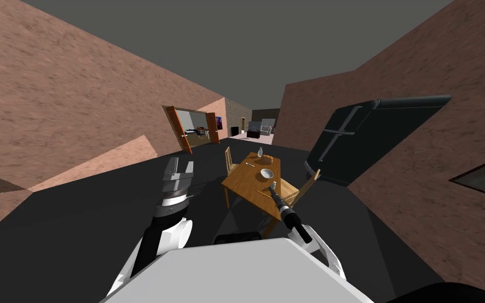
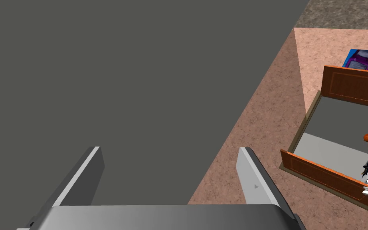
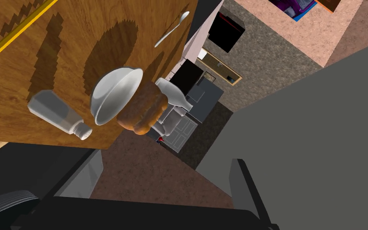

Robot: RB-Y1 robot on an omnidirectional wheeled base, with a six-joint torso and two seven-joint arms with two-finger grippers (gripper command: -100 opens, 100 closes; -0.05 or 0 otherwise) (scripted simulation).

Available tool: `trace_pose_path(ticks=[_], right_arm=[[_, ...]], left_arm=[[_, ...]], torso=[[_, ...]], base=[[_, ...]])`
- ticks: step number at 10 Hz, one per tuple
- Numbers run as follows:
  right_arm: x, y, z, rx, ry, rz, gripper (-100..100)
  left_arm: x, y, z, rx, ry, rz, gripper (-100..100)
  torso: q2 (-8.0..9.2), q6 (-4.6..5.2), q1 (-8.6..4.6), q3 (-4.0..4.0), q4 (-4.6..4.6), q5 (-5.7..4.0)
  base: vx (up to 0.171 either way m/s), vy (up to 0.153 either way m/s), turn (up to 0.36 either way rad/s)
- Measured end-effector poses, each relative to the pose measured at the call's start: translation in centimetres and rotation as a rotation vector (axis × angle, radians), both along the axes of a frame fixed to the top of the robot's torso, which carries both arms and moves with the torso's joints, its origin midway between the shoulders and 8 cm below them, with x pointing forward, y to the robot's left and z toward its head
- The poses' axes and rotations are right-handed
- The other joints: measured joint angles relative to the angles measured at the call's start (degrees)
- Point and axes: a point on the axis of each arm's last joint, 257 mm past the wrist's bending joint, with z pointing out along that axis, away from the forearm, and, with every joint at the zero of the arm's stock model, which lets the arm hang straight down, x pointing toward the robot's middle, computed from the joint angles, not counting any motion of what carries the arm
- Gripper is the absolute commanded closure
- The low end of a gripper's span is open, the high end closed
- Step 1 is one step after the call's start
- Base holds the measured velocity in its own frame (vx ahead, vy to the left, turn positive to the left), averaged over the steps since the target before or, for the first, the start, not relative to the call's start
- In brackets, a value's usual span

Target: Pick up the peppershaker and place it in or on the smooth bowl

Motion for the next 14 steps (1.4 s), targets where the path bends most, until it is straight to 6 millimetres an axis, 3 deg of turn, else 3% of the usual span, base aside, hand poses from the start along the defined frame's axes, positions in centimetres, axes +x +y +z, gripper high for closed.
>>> trace_pose_path(ticks=[6,10,14], right_arm=[[-1.8,-3.4,-6.9,-0.139,0.179,0.004,-100],[-3.9,-6.7,-11.2,-0.236,0.294,-0.001,-100],[-5.5,-10.2,-14.0,-0.332,0.393,-0.009,-100]], left_arm=[[0.0,0.0,0.0,0.000,0.000,0.000,0],[0.0,0.0,0.0,0.000,0.000,0.000,0],[0.0,0.0,0.0,0.000,0.000,0.000,0]], torso=[[-0.01,0.00,-0.02,-0.01,0.00,0.00],[-0.04,0.01,-0.03,-0.02,-0.01,-0.01],[-0.06,0.02,-0.05,-0.03,-0.01,-0.01]], base=[[-0.026,-0.001,0.181],[-0.021,-0.004,0.165],[-0.017,-0.008,0.165]])
